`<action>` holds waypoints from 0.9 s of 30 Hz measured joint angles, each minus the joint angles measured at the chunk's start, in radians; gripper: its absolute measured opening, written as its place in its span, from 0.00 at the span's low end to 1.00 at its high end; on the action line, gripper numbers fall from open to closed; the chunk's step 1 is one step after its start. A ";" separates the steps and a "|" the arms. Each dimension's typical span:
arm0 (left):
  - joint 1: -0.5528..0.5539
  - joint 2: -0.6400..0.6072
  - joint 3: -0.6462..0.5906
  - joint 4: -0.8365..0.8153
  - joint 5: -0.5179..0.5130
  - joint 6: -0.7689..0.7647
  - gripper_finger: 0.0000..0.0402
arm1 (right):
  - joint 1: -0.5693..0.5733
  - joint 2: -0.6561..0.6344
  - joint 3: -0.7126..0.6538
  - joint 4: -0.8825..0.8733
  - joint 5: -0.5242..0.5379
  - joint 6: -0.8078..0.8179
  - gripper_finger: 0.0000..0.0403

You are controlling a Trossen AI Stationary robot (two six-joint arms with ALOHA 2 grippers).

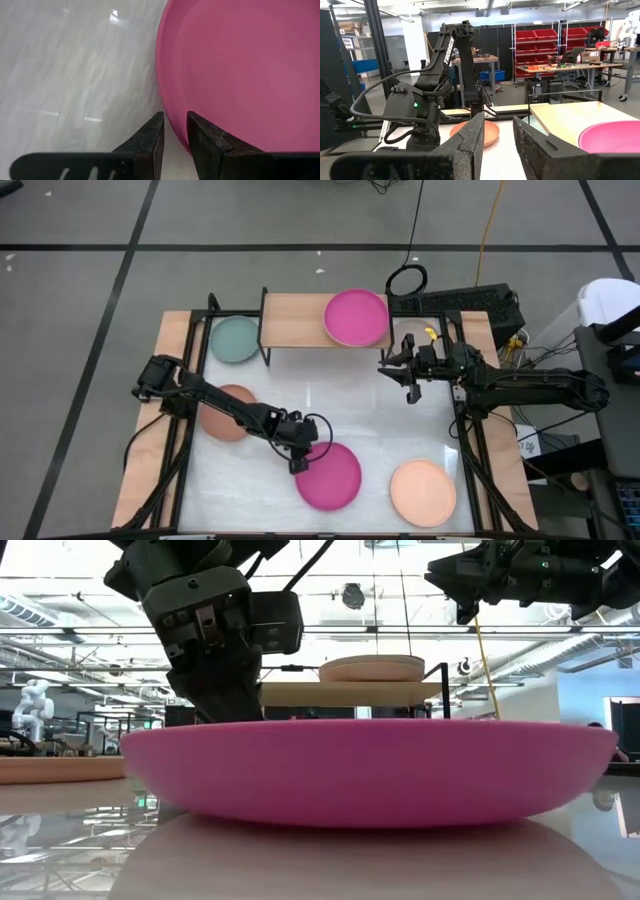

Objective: Place and stack plates onto a shelf
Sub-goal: Stack the pink plate on top of the pink plate on the shelf

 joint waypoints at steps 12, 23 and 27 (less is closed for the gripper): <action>0.013 -0.001 0.000 -0.013 0.006 0.042 0.04 | 0.000 0.000 0.000 0.008 0.000 0.000 0.22; 0.049 -0.035 -0.001 -0.014 -0.011 0.141 0.02 | 0.000 0.000 0.000 0.048 -0.007 0.012 0.22; 0.077 -0.111 -0.001 -0.015 -0.042 0.188 0.02 | 0.000 0.000 0.000 0.078 -0.011 0.038 0.22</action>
